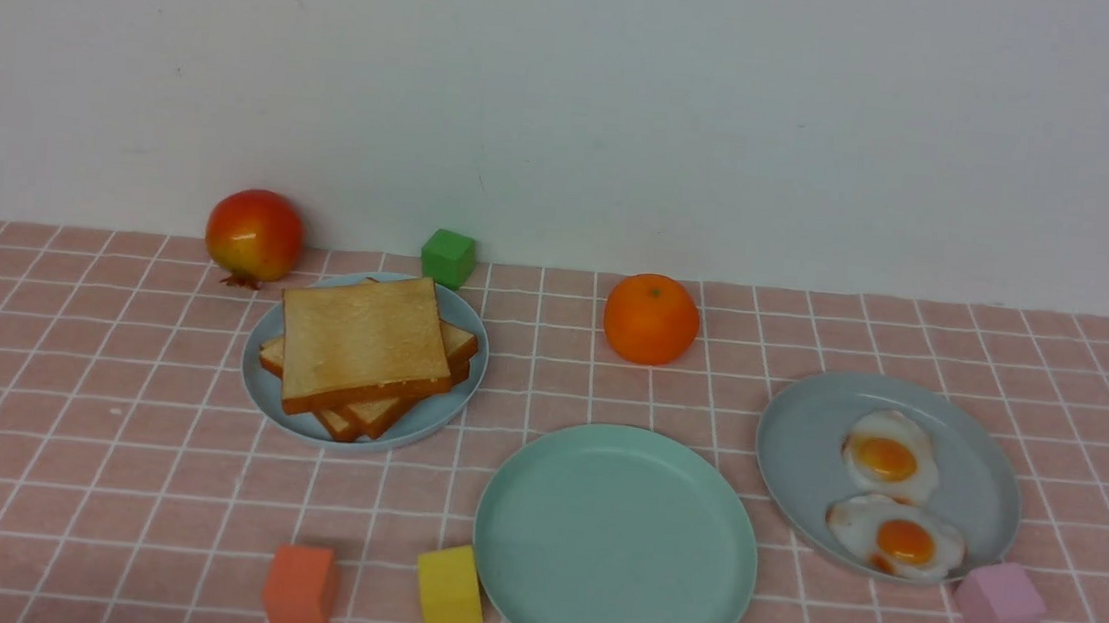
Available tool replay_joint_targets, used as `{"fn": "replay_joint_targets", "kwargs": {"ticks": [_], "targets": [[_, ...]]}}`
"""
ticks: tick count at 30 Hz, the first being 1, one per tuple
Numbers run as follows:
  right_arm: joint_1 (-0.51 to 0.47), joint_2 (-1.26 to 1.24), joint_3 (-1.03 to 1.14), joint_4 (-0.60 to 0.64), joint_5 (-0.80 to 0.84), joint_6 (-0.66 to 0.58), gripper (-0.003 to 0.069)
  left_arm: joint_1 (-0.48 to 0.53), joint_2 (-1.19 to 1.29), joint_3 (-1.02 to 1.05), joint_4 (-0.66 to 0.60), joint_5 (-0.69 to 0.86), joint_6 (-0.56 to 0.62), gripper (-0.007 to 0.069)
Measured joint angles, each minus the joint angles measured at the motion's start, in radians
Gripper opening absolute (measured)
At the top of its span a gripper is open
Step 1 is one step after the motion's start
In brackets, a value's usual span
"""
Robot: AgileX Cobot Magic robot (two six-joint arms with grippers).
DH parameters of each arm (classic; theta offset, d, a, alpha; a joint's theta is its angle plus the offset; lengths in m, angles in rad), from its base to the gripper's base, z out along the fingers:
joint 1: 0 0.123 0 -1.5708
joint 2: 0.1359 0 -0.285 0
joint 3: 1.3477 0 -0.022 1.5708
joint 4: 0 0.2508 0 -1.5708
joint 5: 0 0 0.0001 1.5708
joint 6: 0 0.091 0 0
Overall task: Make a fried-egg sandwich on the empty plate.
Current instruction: Use the left arm to grab a slice of bread
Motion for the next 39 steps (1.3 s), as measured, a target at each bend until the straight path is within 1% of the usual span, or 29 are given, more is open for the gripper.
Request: {"fn": "replay_joint_targets", "kwargs": {"ticks": [5, 6, 8, 10, 12, 14, 15, 16, 17, 18, 19, 20, 21, 22, 23, 26, 28, 30, 33, 35, 39], "targets": [[0.0, 0.0, 0.0, 0.0, 0.0, 0.0, 0.0239, 0.0, 0.0, 0.0, -0.195, -0.147, -0.019, 0.024], [0.0, 0.0, 0.0, 0.0, 0.0, 0.0, 0.0239, 0.0, 0.0, 0.0, -0.208, -0.156, -0.019, 0.024], [0.0, 0.0, 0.0, 0.0, 0.0, 0.0, 0.0239, 0.0, 0.0, 0.0, -0.289, -0.191, -0.022, 0.024], [0.0, 0.0, 0.0, 0.0, 0.0, 0.0, 0.0239, 0.0, 0.0, -0.002, -0.307, -0.179, -0.022, 0.0236], [0.0, 0.0, 0.0, 0.0, 0.0, 0.0, 0.0239, 0.0, 0.0, -0.033, -0.312, -0.101, -0.007, 0.0209], [0.0, 0.0, 0.0, 0.0, 0.0, 0.0, 0.0239, 0.0, 0.0, -0.079, -0.304, 0.0, 0.052, 0.0157], [0.0, 0.0, 0.0, 0.0, 0.0, 0.0, 0.0239, -0.001, 0.011, -0.122, -0.3, 0.062, 0.119, 0.011], [0.0, 0.0, 0.0, 0.0, 0.0, 0.0, 0.0239, -0.001, 0.015, -0.128, -0.299, 0.07, 0.13, 0.0103], [0.0, 0.0, 0.0, 0.0, 0.0, 0.0, 0.0239, -0.005, 0.033, -0.154, -0.298, 0.097, 0.174, 0.0076], [0.0, 0.0, 0.0, 0.0, 0.0, 0.0, 0.0239, -0.013, 0.084, -0.201, -0.294, 0.137, 0.256, 0.0032], [0.0, 0.0, 0.0, 0.0, 0.0, 0.0, 0.0239, -0.02, 0.121, -0.236, -0.291, 0.158, 0.305, 0.0012], [0.0, 0.0, 0.0, 0.0, 0.0, 0.0, 0.0239, -0.027, 0.197, -0.281, -0.287, 0.202, 0.385, 0.0013], [0.0, 0.0, 0.0, 0.0, 0.0, 0.0, 0.0239, -0.028, 0.209, -0.289, -0.287, 0.202, 0.385, 0.0013], [0.0, 0.0, 0.0, 0.0, 0.0, 0.0, 0.0239, -0.031, 0.299, -0.349, -0.28, 0.267, 0.456, 0.0013], [0.0, 0.0, 0.0, 0.0, 0.0, 0.0, 0.0239, -0.031, 0.371, -0.396, -0.274, 0.319, 0.487, 0.0013], [0.0, 0.0, 0.0, 0.0, 0.0, 0.0, 0.0239, -0.031, 0.603, -0.545, -0.242, 0.482, 0.54, 0.0013], [0.0, 0.0, 0.0, 0.0, 0.0, 0.0, 0.0239, -0.031, 0.763, -0.648, -0.236, 0.55, 0.556, 0.0013], [0.0, 0.0, 0.0, 0.0, 0.0, 0.0, 0.0239, -0.031, 0.827, -0.69, -0.236, 0.565, 0.558, 0.0013], [0.0, 0.0, 0.0, 0.0, -0.001, 0.0, 0.0239, -0.032, 0.999, -0.803, -0.236, 0.593, 0.562, 0.0013], [0.0, 0.0, 0.001, 0.003, -0.009, 0.005, 0.0239, -0.046, 1.045, -0.834, -0.234, 0.604, 0.569, 0.0013], [0.0, 0.0, 0.006, 0.121, -0.105, 0.122, 0.0239, -0.163, 1.093, -0.869, -0.199, 0.622, 0.598, 0.0013]]}}
